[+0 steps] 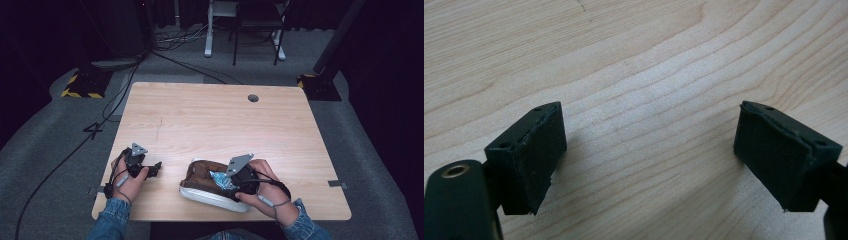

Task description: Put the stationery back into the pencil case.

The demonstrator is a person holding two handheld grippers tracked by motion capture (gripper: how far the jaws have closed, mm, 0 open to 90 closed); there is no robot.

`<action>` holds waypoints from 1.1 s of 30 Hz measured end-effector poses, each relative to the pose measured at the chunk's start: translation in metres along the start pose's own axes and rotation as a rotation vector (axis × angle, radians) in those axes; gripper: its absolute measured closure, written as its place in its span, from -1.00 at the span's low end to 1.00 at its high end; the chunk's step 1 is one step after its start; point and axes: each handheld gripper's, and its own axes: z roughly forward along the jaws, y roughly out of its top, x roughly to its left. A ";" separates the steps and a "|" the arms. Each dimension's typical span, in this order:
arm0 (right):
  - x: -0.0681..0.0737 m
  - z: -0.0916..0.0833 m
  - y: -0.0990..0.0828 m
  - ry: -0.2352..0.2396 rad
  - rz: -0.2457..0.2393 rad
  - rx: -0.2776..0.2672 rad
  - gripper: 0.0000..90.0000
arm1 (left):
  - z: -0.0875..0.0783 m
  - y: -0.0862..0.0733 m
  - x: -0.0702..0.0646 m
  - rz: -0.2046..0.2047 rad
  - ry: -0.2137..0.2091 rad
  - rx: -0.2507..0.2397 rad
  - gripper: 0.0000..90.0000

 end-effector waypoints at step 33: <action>-0.013 -0.039 -0.010 -0.030 0.078 -0.210 -0.38 | 0.000 -0.001 -0.001 0.006 -0.005 -0.001 -0.70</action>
